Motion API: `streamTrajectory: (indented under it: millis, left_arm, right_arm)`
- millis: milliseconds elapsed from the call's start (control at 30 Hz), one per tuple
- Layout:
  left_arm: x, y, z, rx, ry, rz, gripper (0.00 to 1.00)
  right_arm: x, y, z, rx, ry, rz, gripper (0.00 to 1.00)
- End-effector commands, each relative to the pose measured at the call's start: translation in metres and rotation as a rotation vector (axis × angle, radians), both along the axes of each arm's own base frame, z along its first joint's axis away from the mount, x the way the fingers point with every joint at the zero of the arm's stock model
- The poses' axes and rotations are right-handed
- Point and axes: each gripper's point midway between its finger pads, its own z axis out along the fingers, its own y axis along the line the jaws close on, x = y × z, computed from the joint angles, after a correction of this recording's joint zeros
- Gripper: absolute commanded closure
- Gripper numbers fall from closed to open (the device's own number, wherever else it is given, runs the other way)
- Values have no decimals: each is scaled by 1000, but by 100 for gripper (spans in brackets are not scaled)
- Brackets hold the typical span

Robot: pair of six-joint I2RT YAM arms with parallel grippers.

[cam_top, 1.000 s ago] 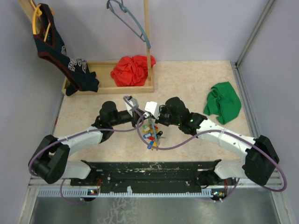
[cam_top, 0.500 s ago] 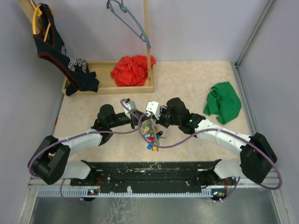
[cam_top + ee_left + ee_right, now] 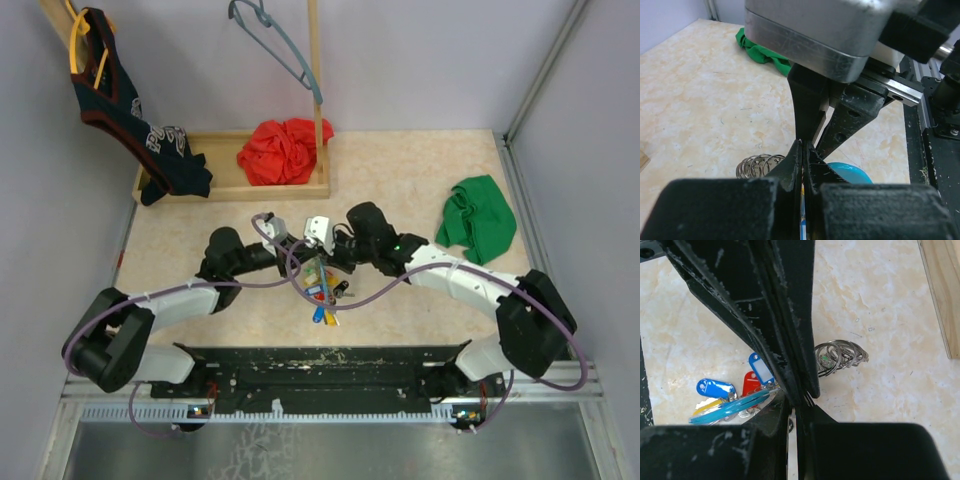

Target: Put the keys on the keyring

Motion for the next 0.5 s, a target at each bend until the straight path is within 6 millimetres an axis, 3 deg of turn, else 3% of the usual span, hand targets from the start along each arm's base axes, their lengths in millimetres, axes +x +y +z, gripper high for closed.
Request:
streamTrajectory:
  millis: [0,167,300,467]
  left_arm:
    - [-6,-1,30,-84,-107,-23,100]
    - [1,6,17,-30,-90,32,100]
    - [2,8,12,-2,-76,45,76]
    - [-2,4,10,14,-60,9,67]
  right_arm:
    - [11,2,20,2,-51,-8,100]
    - [23,-11,57,24,-160,-68,100]
    - [21,-12,80,57,-209,-58,100]
    - [17,-9,92,70,-234,-40,100]
